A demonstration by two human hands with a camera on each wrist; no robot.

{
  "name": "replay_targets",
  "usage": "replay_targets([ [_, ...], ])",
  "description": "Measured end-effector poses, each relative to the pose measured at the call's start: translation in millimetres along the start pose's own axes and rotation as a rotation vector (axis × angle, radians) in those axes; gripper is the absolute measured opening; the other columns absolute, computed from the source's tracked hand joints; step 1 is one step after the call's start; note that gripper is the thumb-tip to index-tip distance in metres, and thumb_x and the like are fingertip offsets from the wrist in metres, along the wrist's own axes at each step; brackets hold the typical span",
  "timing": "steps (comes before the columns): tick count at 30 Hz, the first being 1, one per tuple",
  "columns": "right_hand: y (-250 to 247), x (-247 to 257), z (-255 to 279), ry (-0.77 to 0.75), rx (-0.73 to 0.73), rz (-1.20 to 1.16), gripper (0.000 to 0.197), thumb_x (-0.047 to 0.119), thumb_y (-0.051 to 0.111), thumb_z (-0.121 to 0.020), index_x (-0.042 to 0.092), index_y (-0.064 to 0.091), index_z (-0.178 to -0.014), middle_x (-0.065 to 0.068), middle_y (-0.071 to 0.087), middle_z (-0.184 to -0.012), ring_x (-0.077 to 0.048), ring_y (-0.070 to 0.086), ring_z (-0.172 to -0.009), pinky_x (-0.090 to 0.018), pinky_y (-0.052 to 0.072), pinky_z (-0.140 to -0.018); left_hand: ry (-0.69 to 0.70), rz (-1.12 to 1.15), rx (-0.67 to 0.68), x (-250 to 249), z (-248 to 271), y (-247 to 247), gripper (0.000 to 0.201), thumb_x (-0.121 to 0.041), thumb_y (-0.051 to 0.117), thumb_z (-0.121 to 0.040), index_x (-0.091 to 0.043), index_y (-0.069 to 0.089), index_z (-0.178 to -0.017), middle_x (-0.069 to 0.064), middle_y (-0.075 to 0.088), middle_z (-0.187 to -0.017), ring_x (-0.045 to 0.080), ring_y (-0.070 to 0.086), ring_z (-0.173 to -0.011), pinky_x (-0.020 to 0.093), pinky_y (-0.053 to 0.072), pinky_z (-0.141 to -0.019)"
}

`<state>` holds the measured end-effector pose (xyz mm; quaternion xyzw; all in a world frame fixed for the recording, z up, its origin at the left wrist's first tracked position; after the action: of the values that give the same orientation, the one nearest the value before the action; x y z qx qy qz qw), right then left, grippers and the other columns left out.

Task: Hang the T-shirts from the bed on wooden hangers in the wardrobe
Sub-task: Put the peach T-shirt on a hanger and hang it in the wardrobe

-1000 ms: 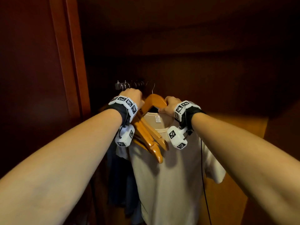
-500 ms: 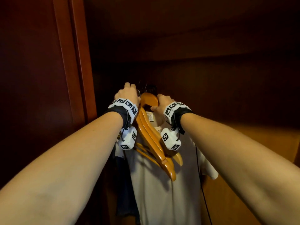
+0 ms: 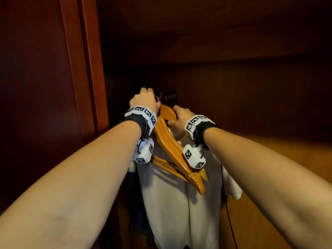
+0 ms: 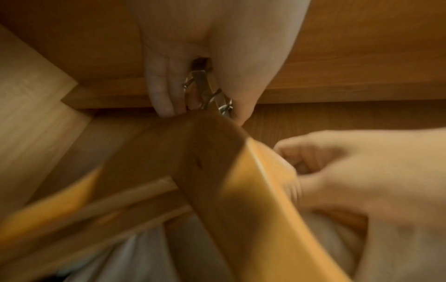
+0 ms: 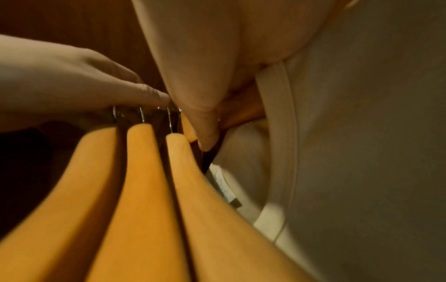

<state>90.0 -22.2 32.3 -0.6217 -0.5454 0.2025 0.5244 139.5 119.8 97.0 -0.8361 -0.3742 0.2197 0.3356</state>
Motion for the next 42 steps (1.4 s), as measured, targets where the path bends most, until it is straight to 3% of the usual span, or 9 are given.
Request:
replay_targets([
  [3, 13, -4, 2, 0.014, 0.076, 0.03, 0.055, 0.039, 0.071, -0.089, 0.018, 0.045, -0.132, -0.008, 0.063, -0.117, -0.027, 0.063, -0.096, -0.04, 0.053, -0.082, -0.008, 0.004, 0.014, 0, 0, 0, 0.05, -0.043, 0.057, -0.096, -0.011, 0.047, -0.134, 0.012, 0.05, -0.129, 0.036, 0.059, -0.112, 0.038, 0.041, -0.072],
  [13, 21, -12, -3, 0.097, 0.114, 0.035, 0.065, 0.043, 0.068, -0.09, 0.018, 0.038, -0.142, -0.011, 0.061, -0.123, -0.031, 0.063, -0.105, -0.048, 0.053, -0.093, -0.014, 0.013, 0.023, 1, -1, 4, 0.049, -0.037, 0.058, -0.096, -0.013, 0.044, -0.136, 0.013, 0.05, -0.129, 0.035, 0.059, -0.112, 0.036, 0.039, -0.069],
  [22, 9, -4, 1, 0.091, 0.153, 0.259, 0.047, 0.036, 0.071, -0.087, 0.016, 0.056, -0.127, -0.007, 0.066, -0.115, -0.028, 0.065, -0.101, -0.043, 0.054, -0.092, -0.009, 0.031, 0.043, 2, 1, 5, 0.054, -0.027, 0.07, -0.09, -0.01, 0.044, -0.133, 0.013, 0.047, -0.129, 0.037, 0.06, -0.11, 0.038, 0.04, -0.068],
  [24, -3, 2, 2, 0.054, 0.038, 0.223, 0.044, 0.027, 0.071, -0.087, 0.014, 0.054, -0.126, -0.007, 0.061, -0.116, -0.027, 0.062, -0.102, -0.039, 0.054, -0.087, -0.007, 0.035, 0.046, 2, 1, 4, 0.056, -0.031, 0.071, -0.089, -0.011, 0.043, -0.134, 0.013, 0.047, -0.129, 0.037, 0.06, -0.111, 0.038, 0.041, -0.069],
  [26, -18, 10, 7, 0.008, -0.103, 0.158, 0.025, 0.022, 0.065, -0.09, 0.016, 0.057, -0.114, -0.005, 0.061, -0.106, -0.024, 0.062, -0.091, -0.032, 0.051, -0.069, -0.003, 0.025, 0.054, 1, 2, 4, 0.062, -0.039, 0.072, -0.087, -0.012, 0.042, -0.134, 0.012, 0.046, -0.129, 0.035, 0.06, -0.111, 0.038, 0.04, -0.068],
  [28, -20, 16, 10, -0.002, -0.121, 0.097, 0.011, 0.024, 0.059, -0.094, 0.018, 0.059, -0.103, -0.003, 0.064, -0.094, -0.022, 0.064, -0.08, -0.029, 0.049, -0.06, -0.008, 0.01, 0.059, 1, 3, 4, 0.068, -0.046, 0.073, -0.084, -0.013, 0.042, -0.134, 0.011, 0.046, -0.129, 0.034, 0.06, -0.11, 0.037, 0.039, -0.068],
  [34, -9, 22, 8, 0.084, -0.026, 0.055, 0.028, 0.037, 0.055, -0.097, 0.013, 0.068, -0.096, -0.007, 0.071, -0.09, -0.025, 0.071, -0.077, -0.042, 0.062, -0.077, -0.021, 0.0, 0.06, 1, 6, 5, 0.071, -0.047, 0.074, -0.083, -0.014, 0.04, -0.135, 0.013, 0.044, -0.13, 0.034, 0.06, -0.107, 0.037, 0.04, -0.068],
  [38, 4, 18, 9, 0.161, 0.054, -0.013, 0.046, 0.051, 0.048, -0.099, 0.01, 0.065, -0.109, -0.01, 0.069, -0.101, -0.028, 0.07, -0.088, -0.045, 0.058, -0.087, -0.011, -0.02, 0.053, 2, 8, 5, 0.07, -0.04, 0.075, -0.084, -0.015, 0.037, -0.138, 0.014, 0.042, -0.131, 0.036, 0.061, -0.106, 0.038, 0.04, -0.068],
  [42, 17, 19, 17, 0.164, 0.116, -0.108, 0.053, 0.054, 0.041, -0.101, 0.013, 0.055, -0.132, -0.008, 0.062, -0.118, -0.029, 0.062, -0.106, -0.038, 0.05, -0.09, 0.004, -0.024, 0.05, 3, 9, 6, 0.07, -0.038, 0.075, -0.084, -0.016, 0.036, -0.138, 0.014, 0.043, -0.131, 0.036, 0.062, -0.105, 0.038, 0.042, -0.068],
])
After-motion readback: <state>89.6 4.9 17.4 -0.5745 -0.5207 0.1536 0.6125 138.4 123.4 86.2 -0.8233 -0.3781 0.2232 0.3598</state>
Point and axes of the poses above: each hand's wrist, its own z-axis away from the middle knuckle, its own y-axis out of the palm, x = y × z, the point moved 9 cm from there along -z, towards the middle knuckle
